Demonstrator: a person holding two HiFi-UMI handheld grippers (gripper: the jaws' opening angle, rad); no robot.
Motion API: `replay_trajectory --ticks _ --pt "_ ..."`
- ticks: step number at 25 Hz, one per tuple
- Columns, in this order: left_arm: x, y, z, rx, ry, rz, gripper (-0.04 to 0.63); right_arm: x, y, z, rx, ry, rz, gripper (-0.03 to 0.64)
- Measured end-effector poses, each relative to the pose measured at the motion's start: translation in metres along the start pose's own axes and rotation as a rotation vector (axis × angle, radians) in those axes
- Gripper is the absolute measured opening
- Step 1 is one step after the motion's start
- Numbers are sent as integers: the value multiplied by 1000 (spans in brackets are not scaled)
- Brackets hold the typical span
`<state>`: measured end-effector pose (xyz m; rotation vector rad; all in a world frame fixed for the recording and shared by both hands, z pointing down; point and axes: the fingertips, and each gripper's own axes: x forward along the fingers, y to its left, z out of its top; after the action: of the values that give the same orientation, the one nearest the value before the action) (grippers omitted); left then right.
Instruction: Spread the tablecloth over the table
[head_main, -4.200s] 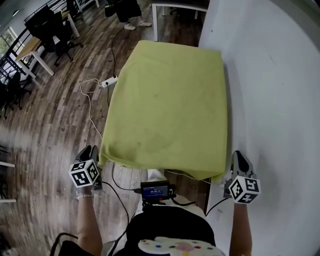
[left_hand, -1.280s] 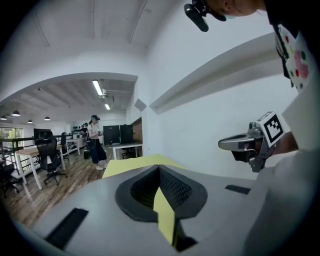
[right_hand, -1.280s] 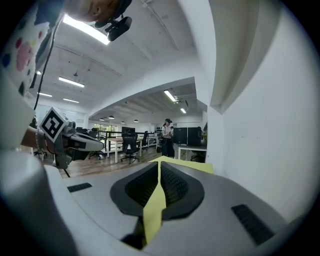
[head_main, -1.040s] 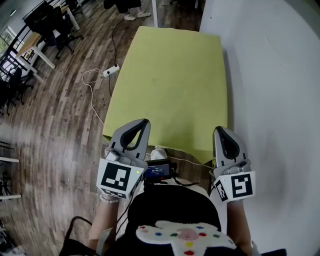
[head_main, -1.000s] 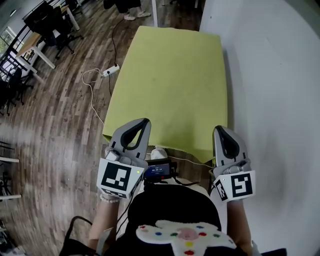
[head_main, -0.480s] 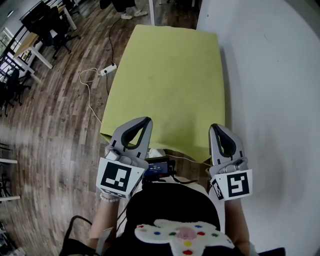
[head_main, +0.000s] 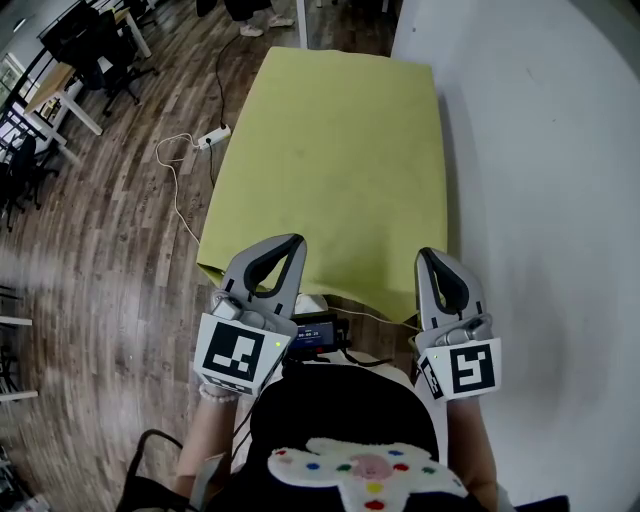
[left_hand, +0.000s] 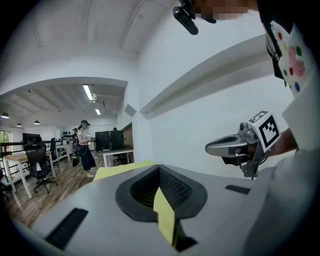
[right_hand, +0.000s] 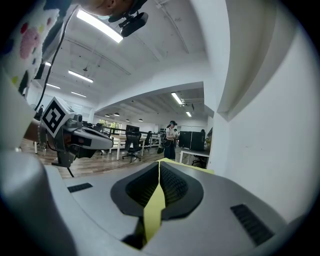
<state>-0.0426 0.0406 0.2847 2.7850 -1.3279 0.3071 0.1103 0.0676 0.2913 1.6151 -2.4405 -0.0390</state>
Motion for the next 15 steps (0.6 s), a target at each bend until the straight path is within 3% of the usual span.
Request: replay_trajectory --ticks 15 --pt "5 -8 2 2 -9 -21 14 1 5 -2 -38 12 10 35"
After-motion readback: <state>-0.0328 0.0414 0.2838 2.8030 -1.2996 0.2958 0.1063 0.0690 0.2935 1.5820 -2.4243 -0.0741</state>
